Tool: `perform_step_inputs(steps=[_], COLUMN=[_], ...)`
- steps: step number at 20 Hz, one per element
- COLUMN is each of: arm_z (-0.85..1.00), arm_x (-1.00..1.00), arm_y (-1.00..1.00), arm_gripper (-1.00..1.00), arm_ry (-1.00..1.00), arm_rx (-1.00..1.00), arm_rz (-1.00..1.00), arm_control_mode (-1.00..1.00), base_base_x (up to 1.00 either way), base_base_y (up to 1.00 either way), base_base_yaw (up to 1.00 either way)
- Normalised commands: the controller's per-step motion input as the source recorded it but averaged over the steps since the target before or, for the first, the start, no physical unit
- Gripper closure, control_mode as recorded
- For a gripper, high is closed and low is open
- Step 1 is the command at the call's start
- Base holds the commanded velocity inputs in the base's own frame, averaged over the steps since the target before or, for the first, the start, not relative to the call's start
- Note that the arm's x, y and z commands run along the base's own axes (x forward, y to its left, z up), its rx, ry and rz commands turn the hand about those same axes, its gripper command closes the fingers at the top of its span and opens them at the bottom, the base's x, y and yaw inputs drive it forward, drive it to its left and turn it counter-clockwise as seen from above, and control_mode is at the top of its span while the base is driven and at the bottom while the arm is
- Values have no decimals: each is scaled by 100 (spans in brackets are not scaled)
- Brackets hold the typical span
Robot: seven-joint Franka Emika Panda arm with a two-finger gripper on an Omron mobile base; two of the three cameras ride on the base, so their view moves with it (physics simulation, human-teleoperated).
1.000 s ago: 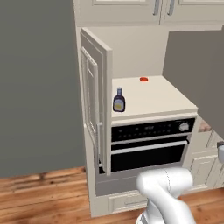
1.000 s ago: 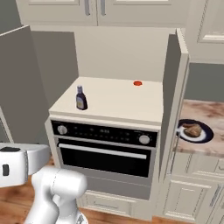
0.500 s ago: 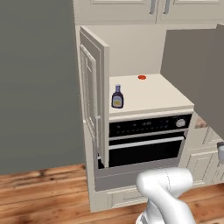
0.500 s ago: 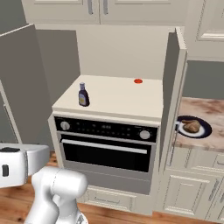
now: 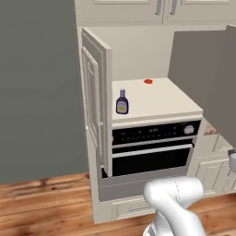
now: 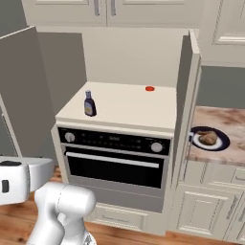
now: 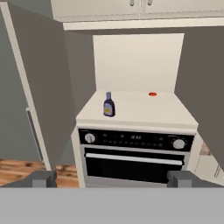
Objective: Pick the chicken drumstick from the plate and place it on the cutting board. Then pick the condiment bottle from the cabinet and place it next to the cutting board.
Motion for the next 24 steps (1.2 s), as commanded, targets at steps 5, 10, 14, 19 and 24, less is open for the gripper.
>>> perform_step_inputs(steps=[5,10,14,19,24], arm_z=[0,0,0,0,0], arm_x=[0,0,0,0,0], arm_y=[0,0,0,0,0], arm_gripper=[-100,-100,-100,-100,-100], arm_ry=[0,0,0,0,0], arm_rx=[0,0,0,0,0], arm_rz=[0,0,0,0,0], arm_control_mode=[100,100,100,100,100], base_base_x=[0,0,0,0,0], base_base_y=[-45,-50,-48,-51,-48], base_base_yaw=[0,0,0,0,0])
